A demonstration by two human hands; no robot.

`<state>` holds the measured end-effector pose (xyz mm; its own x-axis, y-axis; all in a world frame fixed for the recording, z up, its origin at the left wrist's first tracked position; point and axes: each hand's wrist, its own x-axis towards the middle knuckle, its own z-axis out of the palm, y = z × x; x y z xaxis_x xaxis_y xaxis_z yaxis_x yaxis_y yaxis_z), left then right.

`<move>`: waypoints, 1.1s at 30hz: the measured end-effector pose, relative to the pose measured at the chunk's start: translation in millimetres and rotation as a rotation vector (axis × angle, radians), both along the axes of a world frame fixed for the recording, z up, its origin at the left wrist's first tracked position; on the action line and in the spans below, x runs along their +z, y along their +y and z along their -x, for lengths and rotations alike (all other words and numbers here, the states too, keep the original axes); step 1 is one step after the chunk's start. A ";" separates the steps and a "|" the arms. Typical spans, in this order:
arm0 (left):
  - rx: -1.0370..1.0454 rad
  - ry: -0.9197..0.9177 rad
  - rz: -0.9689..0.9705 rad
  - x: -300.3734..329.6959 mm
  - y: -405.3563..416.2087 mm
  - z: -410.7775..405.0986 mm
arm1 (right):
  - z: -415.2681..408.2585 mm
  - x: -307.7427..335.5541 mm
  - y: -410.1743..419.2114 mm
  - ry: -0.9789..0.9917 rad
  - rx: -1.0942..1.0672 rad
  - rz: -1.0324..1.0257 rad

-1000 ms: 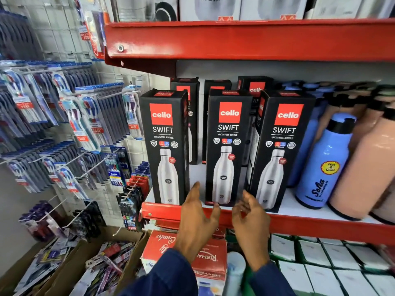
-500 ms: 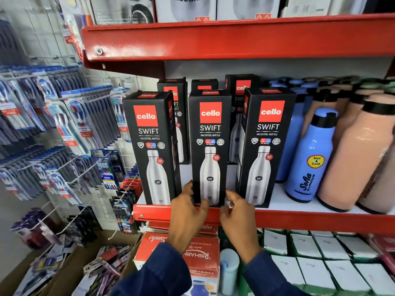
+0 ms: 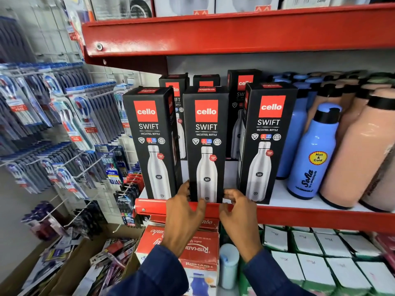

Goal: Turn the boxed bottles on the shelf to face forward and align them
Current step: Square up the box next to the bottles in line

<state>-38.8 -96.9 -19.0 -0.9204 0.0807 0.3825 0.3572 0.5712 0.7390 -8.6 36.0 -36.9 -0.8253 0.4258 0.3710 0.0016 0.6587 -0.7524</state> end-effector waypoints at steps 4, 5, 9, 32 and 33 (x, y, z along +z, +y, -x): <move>0.048 0.060 -0.025 -2.5 -1.2 -3.2 | -3.2 4.1 6.6 0.041 0.000 0.060; 0.061 0.101 -0.051 -1.3 -0.4 -5.8 | -5.4 3.9 10.3 0.063 -0.003 0.079; 0.072 0.312 -0.134 8.2 13.7 -17.1 | -17.4 2.0 35.3 0.172 -0.054 0.129; -0.141 0.000 -0.084 -5.8 117.1 -15.9 | -18.4 5.5 119.3 0.055 -0.082 0.123; -0.138 -0.003 -0.087 -5.6 116.5 -16.9 | -19.0 5.2 119.6 0.047 -0.076 0.126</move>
<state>-21.9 19.6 -24.6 -0.9042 0.1731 0.3904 0.4251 0.4512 0.7847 10.4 155.6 -31.7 -0.7719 0.5321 0.3480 0.0106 0.5581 -0.8297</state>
